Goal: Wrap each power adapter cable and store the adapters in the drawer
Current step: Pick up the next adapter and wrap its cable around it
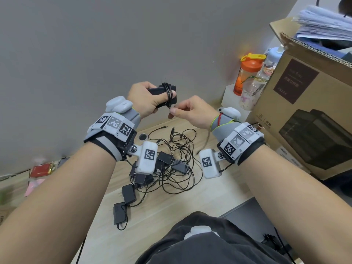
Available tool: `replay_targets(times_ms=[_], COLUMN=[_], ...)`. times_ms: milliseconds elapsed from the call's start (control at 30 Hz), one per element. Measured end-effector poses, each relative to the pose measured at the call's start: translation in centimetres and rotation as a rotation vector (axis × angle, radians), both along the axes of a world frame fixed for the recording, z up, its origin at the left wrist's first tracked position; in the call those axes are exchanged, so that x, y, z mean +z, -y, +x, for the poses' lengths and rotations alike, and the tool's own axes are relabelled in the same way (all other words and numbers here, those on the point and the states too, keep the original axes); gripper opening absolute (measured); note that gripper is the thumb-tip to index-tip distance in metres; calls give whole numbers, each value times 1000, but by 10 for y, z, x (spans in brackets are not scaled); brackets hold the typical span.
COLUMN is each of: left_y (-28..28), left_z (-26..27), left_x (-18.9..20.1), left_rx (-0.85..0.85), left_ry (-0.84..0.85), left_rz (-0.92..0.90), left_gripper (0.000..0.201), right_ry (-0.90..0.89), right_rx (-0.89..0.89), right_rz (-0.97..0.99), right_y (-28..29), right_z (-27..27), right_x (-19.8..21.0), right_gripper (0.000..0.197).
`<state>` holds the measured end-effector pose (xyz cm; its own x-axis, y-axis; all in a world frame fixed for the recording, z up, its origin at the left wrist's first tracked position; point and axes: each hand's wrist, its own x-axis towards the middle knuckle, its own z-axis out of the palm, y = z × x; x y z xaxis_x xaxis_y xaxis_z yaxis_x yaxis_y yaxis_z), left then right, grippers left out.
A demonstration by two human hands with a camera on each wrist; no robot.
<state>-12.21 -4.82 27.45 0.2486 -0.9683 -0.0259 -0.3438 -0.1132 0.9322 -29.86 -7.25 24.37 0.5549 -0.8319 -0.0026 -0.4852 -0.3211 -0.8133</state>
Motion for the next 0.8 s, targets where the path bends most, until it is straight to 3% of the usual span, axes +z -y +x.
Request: replay_targets(times_ms=[133, 367, 567, 800], left_y=[1, -4, -8, -7], left_z=[8, 10, 3, -6], left_x=[-7, -10, -11, -7], left_rx=[31, -27, -176, -305], left_ry=[131, 355, 328, 202], left_rz=[63, 123, 156, 123], left_gripper=[56, 44, 41, 52], right_ry=[12, 115, 183, 311], right_rx=[12, -5, -63, -131], right_rz=[-15, -55, -88, -59], right_y=[4, 14, 24, 33], right_z=[-1, -3, -11, -14], right_x=[4, 16, 25, 20], right_gripper=[18, 19, 9, 13])
